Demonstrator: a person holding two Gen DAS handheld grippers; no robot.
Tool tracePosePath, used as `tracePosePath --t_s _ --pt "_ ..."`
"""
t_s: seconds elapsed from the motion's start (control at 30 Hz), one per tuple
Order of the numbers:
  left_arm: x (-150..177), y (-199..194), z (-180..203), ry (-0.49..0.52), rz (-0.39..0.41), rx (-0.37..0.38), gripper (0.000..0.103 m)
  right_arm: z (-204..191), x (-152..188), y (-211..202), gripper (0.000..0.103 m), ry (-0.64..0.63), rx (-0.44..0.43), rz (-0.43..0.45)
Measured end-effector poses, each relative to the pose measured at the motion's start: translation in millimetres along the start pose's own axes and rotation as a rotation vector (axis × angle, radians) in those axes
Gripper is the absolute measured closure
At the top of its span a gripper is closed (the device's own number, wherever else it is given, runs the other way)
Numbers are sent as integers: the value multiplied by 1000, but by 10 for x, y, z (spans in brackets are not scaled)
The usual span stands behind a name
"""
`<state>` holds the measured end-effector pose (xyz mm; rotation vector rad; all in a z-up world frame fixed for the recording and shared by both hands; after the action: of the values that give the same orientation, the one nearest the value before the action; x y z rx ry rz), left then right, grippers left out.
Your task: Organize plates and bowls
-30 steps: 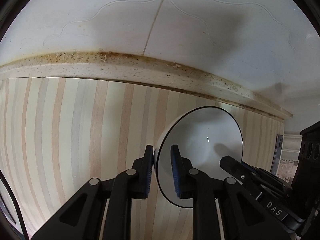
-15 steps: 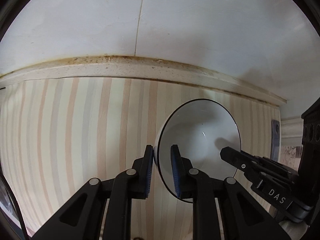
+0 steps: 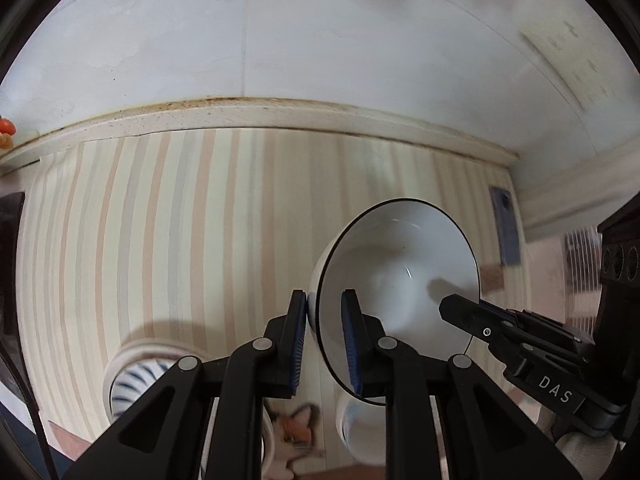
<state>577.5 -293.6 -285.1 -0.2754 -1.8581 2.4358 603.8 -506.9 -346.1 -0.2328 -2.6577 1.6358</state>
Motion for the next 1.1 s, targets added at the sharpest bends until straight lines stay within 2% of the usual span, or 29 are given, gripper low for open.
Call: tracePosePath --t_s 0.27,0.53,0.8,1.1 --pt "568 -44 327 94 -33 12 87 122 767 -420 89 39 -1 29" --pt "888 162 509 153 -91 -13 87 330 1384 -406 89 88 25 -2" --pt "965 454 508 154 -145 -42 87 545 1534 -176 89 132 29 -24" --pt "999 609 521 160 -157 -75 87 620 1562 49 89 136 45 -61"
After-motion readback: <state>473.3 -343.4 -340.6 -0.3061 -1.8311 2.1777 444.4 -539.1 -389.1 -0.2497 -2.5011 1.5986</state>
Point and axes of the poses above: each gripper's, at about its wrist camera, not at the fingertips, and y roughly the way its jaws point, z to its right, x to its underside, the point moved 1 cm from there along y, roughly the way its jaws point, and after that the axes turned 8 degrees about -z, right-handed, at the moved point
